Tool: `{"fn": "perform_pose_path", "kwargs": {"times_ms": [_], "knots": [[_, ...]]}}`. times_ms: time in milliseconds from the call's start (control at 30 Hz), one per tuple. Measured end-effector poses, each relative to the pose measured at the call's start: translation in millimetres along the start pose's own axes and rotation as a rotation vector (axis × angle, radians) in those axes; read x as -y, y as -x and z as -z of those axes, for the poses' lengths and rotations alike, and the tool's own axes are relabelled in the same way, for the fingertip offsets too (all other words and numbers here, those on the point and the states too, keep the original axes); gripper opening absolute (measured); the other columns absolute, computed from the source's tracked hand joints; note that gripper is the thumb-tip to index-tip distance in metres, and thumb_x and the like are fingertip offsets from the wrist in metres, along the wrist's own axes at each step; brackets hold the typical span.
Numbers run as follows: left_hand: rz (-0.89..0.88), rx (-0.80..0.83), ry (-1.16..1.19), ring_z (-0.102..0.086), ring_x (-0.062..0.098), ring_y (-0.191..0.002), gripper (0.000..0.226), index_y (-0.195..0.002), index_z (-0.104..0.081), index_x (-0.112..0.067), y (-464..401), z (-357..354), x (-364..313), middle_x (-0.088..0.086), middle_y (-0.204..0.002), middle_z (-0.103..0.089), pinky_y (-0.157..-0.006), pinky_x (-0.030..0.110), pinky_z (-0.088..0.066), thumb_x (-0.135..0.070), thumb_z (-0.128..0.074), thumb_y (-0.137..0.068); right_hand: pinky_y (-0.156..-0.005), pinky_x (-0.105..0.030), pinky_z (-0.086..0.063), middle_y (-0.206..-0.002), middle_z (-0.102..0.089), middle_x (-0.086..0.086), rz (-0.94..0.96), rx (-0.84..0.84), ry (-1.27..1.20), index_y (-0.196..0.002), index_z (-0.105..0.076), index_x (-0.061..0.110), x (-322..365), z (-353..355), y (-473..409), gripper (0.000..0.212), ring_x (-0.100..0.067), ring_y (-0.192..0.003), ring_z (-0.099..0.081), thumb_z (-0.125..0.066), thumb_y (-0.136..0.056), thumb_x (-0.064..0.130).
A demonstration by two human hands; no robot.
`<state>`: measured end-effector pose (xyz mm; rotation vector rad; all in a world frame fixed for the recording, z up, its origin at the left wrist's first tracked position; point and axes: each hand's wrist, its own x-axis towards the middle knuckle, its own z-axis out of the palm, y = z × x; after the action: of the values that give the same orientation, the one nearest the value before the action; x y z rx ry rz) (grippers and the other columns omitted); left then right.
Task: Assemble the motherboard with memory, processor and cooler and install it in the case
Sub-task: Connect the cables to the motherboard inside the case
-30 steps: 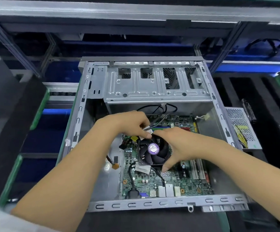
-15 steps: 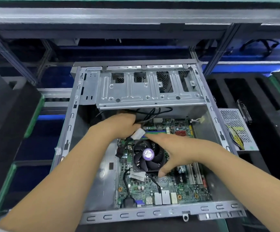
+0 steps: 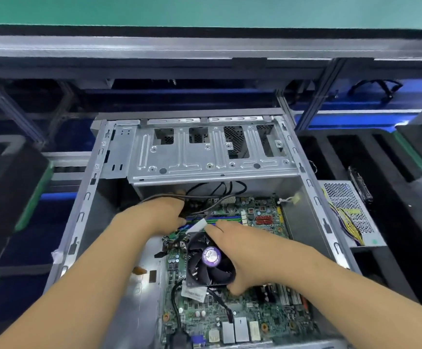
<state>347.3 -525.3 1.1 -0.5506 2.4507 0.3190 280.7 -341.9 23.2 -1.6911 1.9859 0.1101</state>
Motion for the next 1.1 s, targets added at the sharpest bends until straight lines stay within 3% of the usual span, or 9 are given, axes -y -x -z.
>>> {"fn": "perform_pose_path", "kwargs": {"times_ms": [67,133,267,433,567,667,800,967,1100], "knots": [[-0.009,0.030,0.004,-0.051,0.024,-0.113,0.042,-0.128,-0.044,-0.007,2.5,1.9,-0.8,0.010,-0.131,-0.052,-0.083,0.026,-0.035,-0.036,-0.047,-0.099,-0.067,-0.026,-0.035,-0.101,-0.039,0.001,0.011,-0.002,-0.008,-0.133,-0.032,0.013,-1.5,1.5,-0.7,0.091,-0.013,-0.088,-0.037,-0.084,-0.061,0.035],[-0.009,0.042,0.012,-0.049,0.025,-0.119,0.046,-0.131,-0.043,-0.007,4.6,4.9,-0.7,0.010,-0.135,-0.050,-0.086,0.026,-0.035,-0.039,-0.047,-0.098,-0.066,-0.028,-0.038,-0.101,-0.043,0.002,0.030,-0.001,-0.030,-0.130,-0.035,0.014,-3.8,4.6,-2.7,0.088,-0.018,-0.092,-0.047,-0.084,-0.061,0.039],[0.002,0.037,0.014,-0.049,0.025,-0.120,0.046,-0.131,-0.044,-0.008,2.6,3.8,0.5,0.010,-0.137,-0.049,-0.093,0.028,-0.037,-0.041,-0.045,-0.099,-0.094,-0.030,-0.045,-0.126,-0.056,0.006,0.059,0.089,-0.252,-0.134,-0.042,0.022,-17.9,18.5,-4.3,0.084,-0.013,-0.111,-0.052,-0.079,-0.065,0.053],[0.019,0.019,0.039,-0.049,0.026,-0.117,0.042,-0.127,-0.047,-0.006,1.9,6.0,1.4,0.012,-0.134,-0.051,-0.086,0.026,-0.034,-0.037,-0.040,-0.101,-0.094,-0.020,-0.048,-0.122,-0.060,0.013,0.027,0.013,-0.457,-0.130,-0.053,0.027,-31.5,35.4,1.1,0.055,-0.001,-0.108,-0.057,-0.063,-0.083,0.053],[0.044,0.038,0.019,-0.046,0.027,-0.122,0.045,-0.129,-0.045,-0.003,1.8,7.2,2.4,0.013,-0.137,-0.047,-0.090,0.027,-0.034,-0.038,-0.039,-0.101,-0.095,-0.024,-0.045,-0.125,-0.057,0.013,0.076,0.059,-0.321,-0.132,-0.047,0.028,-25.2,29.4,3.0,0.075,-0.006,-0.110,-0.054,-0.075,-0.069,0.058],[0.049,0.060,-0.009,-0.046,0.026,-0.120,0.048,-0.128,-0.045,-0.002,0.4,6.6,3.2,0.013,-0.137,-0.047,-0.087,0.026,-0.033,-0.042,-0.039,-0.100,-0.084,-0.030,-0.048,-0.115,-0.052,0.006,0.097,0.052,-0.063,-0.129,-0.037,0.019,-9.7,11.4,0.7,0.093,-0.012,-0.099,-0.050,-0.081,-0.057,0.059],[0.059,0.080,-0.025,-0.045,0.021,-0.100,0.051,-0.126,-0.046,-0.004,-1.8,3.9,3.2,0.012,-0.132,-0.049,-0.084,0.026,-0.034,-0.047,-0.039,-0.099,-0.059,-0.034,-0.047,-0.086,-0.043,0.002,0.078,-0.027,0.124,-0.114,-0.038,0.012,-2.4,5.5,-3.7,0.079,-0.018,-0.073,-0.048,-0.082,-0.060,0.050],[0.073,0.083,-0.011,-0.044,0.027,-0.125,0.058,-0.133,-0.041,-0.003,-4.5,1.6,5.0,0.014,-0.142,-0.043,-0.095,0.028,-0.035,-0.049,-0.039,-0.098,-0.067,-0.038,-0.053,-0.093,-0.049,-0.004,0.078,0.001,0.071,-0.116,-0.039,0.012,-5.2,10.2,-5.2,0.078,-0.023,-0.080,-0.054,-0.083,-0.060,0.045],[0.068,0.090,0.006,-0.030,0.027,-0.140,0.070,-0.148,-0.022,-0.003,-3.9,1.8,4.0,0.014,-0.155,-0.026,-0.107,0.028,-0.028,-0.050,-0.038,-0.098,-0.069,-0.040,-0.053,-0.095,-0.050,-0.005,0.067,0.004,0.046,-0.121,-0.037,0.012,-7.1,13.1,-4.2,0.082,-0.023,-0.082,-0.055,-0.084,-0.061,0.042]]}}
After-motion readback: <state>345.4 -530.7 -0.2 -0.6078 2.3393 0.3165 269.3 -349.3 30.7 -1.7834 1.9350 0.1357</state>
